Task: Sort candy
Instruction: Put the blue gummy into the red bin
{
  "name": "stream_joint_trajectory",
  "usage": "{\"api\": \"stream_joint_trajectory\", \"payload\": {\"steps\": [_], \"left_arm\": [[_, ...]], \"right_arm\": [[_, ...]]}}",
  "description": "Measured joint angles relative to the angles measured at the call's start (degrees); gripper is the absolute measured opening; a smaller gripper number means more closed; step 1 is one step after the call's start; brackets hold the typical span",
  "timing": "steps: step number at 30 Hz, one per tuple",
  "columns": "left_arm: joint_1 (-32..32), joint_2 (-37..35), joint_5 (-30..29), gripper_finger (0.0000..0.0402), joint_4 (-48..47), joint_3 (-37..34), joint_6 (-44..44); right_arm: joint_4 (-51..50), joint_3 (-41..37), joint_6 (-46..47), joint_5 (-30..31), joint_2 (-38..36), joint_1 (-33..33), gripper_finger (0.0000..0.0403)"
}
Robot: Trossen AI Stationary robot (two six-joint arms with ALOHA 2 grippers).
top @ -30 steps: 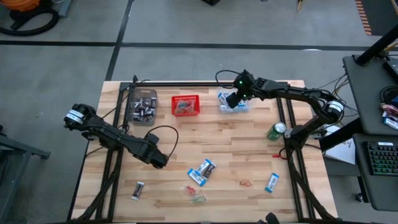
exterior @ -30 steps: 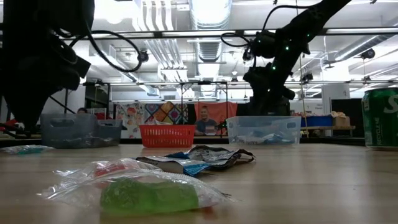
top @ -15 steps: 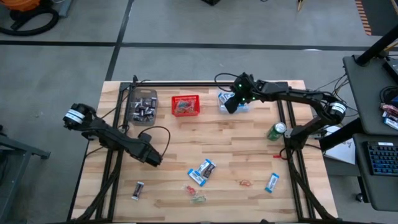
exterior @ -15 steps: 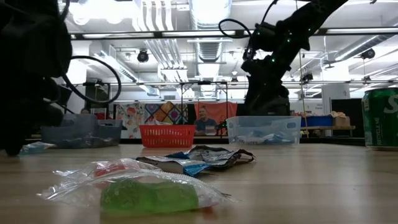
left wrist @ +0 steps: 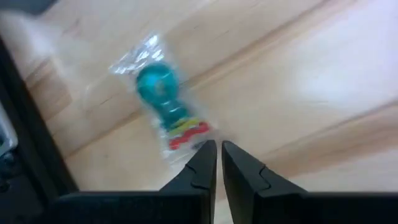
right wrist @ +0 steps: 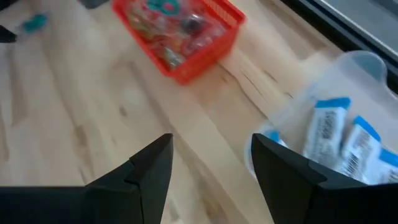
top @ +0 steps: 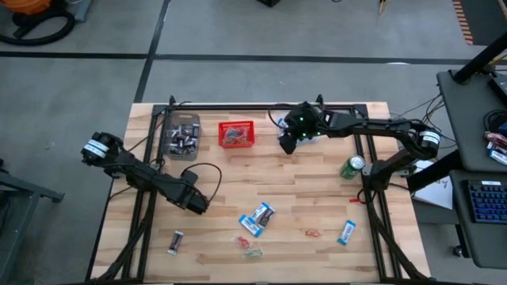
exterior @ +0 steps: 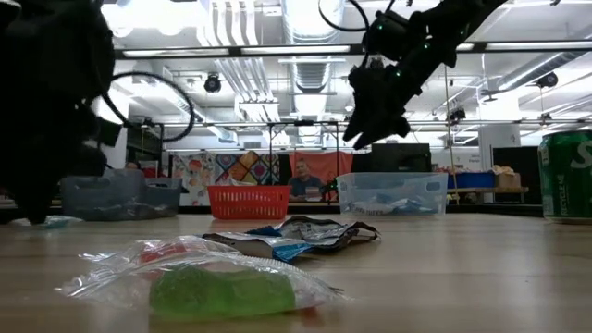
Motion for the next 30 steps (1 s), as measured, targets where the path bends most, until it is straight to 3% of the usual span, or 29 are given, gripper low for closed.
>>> {"api": "stream_joint_trajectory", "payload": {"steps": [4, 10, 15, 22, 30], "left_arm": [[-2.72, -0.09, -3.37, 0.0006, 1.17, 4.39, 3.45], [-6.22, -1.34, -14.08, 0.0001, 2.29, 12.92, 12.01], [-7.33, -3.35, -21.99, 0.0000, 12.05, 17.15, 29.23], [-6.90, -6.52, -19.85, 0.0000, 35.46, 15.00, 60.92], [-2.57, -10.40, -16.66, 0.0000, 42.40, 9.08, 71.61]], "right_arm": [[0.92, 0.00, -0.48, 0.04, -0.21, 2.25, 0.0206], [1.00, 0.00, -1.03, 0.05, -0.32, 5.96, 0.0206], [2.07, -0.20, -1.53, 0.06, -0.32, 10.07, 0.0206], [7.75, -1.89, -1.81, 0.10, -0.35, 18.05, 0.0206], [18.31, -6.78, -0.19, 1.92, -0.36, 27.43, 0.0206]]}}
